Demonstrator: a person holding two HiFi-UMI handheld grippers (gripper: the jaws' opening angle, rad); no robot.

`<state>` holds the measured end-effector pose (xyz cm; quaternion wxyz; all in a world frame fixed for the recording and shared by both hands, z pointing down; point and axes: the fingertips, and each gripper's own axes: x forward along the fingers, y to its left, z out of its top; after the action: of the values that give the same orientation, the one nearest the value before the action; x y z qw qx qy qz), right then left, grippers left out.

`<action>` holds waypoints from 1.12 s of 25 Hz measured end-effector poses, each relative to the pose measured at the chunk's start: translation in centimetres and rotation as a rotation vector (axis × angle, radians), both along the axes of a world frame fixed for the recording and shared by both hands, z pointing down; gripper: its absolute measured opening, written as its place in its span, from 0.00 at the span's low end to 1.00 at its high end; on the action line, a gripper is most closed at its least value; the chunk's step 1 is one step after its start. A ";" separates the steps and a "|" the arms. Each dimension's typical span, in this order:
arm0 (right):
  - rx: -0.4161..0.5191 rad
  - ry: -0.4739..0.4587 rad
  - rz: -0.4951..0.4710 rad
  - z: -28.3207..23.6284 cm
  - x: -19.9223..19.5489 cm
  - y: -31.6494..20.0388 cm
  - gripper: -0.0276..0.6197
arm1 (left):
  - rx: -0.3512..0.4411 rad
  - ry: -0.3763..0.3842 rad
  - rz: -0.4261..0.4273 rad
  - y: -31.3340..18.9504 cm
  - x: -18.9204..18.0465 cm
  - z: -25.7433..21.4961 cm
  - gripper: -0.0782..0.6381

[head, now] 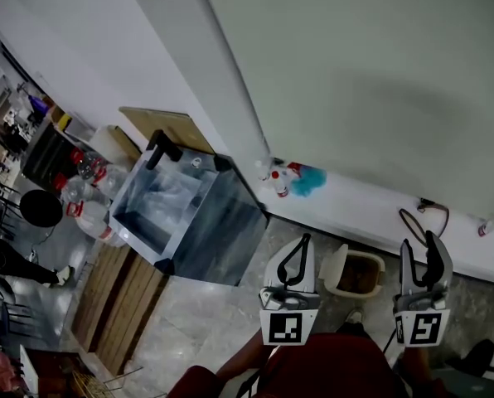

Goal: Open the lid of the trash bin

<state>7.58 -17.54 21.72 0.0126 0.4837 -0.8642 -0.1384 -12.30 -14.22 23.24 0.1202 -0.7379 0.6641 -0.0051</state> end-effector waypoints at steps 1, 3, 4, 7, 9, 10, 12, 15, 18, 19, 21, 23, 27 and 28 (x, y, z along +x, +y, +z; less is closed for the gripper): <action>0.016 0.001 0.005 -0.4 -0.1 0.0 0.32 | 0.001 -0.014 0.001 0.0 0.1 -0.1 0.12; 0.049 0.013 0.004 -0.7 -0.3 0.1 0.32 | 0.011 0.009 0.001 -0.2 0.3 -0.4 0.12; 0.052 0.009 0.007 -0.9 -0.3 0.1 0.32 | 0.016 0.029 0.002 -0.3 0.3 -0.5 0.12; 0.042 -0.019 0.023 -1.3 0.0 0.2 0.32 | 0.030 0.070 0.013 -0.6 0.6 -0.9 0.12; 0.052 -0.013 0.024 -1.3 0.4 0.3 0.32 | 0.032 0.081 0.019 -0.7 0.9 -1.1 0.12; 0.035 -0.021 0.033 -1.2 0.7 0.2 0.32 | 0.029 0.084 0.021 -0.7 1.1 -1.1 0.12; 0.008 -0.033 0.048 -1.1 1.2 0.3 0.31 | 0.032 0.100 0.027 -0.8 1.6 -1.2 0.12; 0.004 -0.033 0.053 -0.9 1.7 0.4 0.28 | 0.027 0.096 0.040 -0.9 2.2 -1.1 0.12; -0.004 -0.038 0.048 -0.6 1.9 0.6 0.24 | 0.020 0.097 0.053 -1.0 3.0 -0.7 0.12; -0.004 -0.039 0.046 -0.6 2.0 0.7 0.21 | 0.016 0.095 0.058 -1.1 3.2 -0.6 0.12; -0.007 -0.042 0.041 -0.5 2.3 0.8 0.17 | 0.006 0.085 0.067 -1.2 3.8 -0.4 0.12; -0.010 -0.046 0.039 -0.5 2.7 0.9 0.13 | -0.006 0.091 0.072 -1.2 4.4 -0.3 0.12; -0.013 -0.039 0.046 -0.2 3.5 1.0 0.04 | 0.000 0.111 0.086 -1.4 5.4 -0.4 0.12; -0.013 -0.040 0.046 -0.2 3.6 0.9 0.04 | 0.000 0.107 0.089 -1.4 5.6 -0.4 0.12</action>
<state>11.16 -16.61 21.48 0.0017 0.5061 -0.8537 -0.1226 -6.73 -15.65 22.81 0.0847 -0.7660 0.6360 0.0397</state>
